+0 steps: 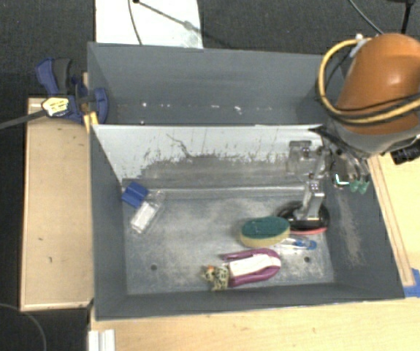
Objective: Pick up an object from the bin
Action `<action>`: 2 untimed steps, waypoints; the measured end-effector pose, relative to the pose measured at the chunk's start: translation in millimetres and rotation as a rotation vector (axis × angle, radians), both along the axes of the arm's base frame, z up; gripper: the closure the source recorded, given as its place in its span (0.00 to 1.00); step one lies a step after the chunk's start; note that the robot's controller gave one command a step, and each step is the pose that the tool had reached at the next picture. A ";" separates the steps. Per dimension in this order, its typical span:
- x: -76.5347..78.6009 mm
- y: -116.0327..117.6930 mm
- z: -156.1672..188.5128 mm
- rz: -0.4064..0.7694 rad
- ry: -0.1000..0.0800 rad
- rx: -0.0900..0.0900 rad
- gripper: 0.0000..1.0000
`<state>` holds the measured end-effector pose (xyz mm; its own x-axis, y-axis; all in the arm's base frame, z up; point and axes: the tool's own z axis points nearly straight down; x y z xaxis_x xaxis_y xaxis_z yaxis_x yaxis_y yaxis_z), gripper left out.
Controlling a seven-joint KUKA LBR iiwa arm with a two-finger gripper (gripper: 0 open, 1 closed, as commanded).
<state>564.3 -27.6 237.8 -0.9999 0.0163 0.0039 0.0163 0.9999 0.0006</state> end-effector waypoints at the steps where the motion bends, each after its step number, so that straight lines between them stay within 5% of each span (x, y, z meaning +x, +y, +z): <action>1: -59.1 15.3 -166.0 -0.032 -0.020 0.000 0.00; 2: -59.3 -15.9 -136.7 -0.209 -0.010 -0.001 0.00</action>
Offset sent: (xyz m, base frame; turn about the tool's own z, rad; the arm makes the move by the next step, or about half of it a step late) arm -0.0632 0.0156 -0.1678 0.0312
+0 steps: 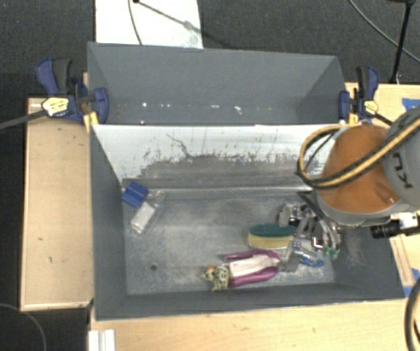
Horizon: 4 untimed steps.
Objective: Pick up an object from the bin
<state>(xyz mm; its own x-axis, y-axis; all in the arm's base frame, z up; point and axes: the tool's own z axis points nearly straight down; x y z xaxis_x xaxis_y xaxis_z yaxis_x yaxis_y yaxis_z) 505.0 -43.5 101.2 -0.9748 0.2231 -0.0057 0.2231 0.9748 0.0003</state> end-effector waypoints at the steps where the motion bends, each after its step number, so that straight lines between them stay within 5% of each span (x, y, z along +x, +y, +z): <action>1: 5.5 -69.3 11.4 -0.027 0.000 -0.003 0.00; 2: 80.8 -76.1 -27.2 -0.277 -0.009 0.001 0.00; 3: 81.4 -76.1 -26.7 -0.272 -0.010 0.001 0.00; 4: 81.7 -76.2 -26.4 -0.271 -0.011 0.001 1.00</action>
Offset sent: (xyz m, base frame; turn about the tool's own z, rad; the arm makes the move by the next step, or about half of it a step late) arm 0.0047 -0.0644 0.0102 0.0199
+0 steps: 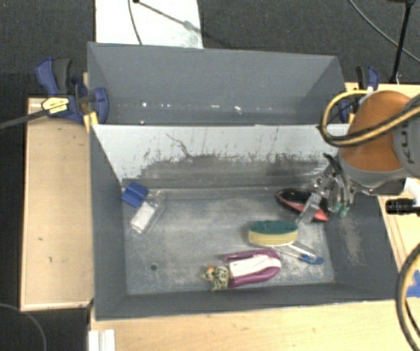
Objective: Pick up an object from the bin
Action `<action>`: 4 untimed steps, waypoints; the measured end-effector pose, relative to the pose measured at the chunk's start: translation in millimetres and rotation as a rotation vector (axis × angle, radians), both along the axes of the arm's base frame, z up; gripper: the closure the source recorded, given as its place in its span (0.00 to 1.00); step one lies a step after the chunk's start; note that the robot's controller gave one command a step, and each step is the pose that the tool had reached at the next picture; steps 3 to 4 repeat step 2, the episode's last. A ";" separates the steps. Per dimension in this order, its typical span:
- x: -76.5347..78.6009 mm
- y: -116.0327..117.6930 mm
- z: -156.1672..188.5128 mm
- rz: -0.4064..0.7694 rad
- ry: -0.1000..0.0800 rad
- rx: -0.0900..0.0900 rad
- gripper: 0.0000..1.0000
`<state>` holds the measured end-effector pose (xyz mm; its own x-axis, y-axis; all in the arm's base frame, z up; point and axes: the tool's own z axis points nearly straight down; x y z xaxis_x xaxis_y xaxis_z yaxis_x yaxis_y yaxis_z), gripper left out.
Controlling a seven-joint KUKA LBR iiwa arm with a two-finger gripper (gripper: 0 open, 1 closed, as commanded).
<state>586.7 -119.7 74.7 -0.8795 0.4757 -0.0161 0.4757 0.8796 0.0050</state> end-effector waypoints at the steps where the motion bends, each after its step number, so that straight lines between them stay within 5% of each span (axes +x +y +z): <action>1: 2.1 -0.5 63.8 0.007 0.009 0.002 1.00; 2: 3.1 -0.8 91.2 0.012 0.011 0.002 1.00; 4: 3.1 -0.8 91.2 0.012 0.011 0.002 1.00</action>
Offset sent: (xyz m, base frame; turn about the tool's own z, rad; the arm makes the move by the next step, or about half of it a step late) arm 0.0001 0.0000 0.0596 -0.0001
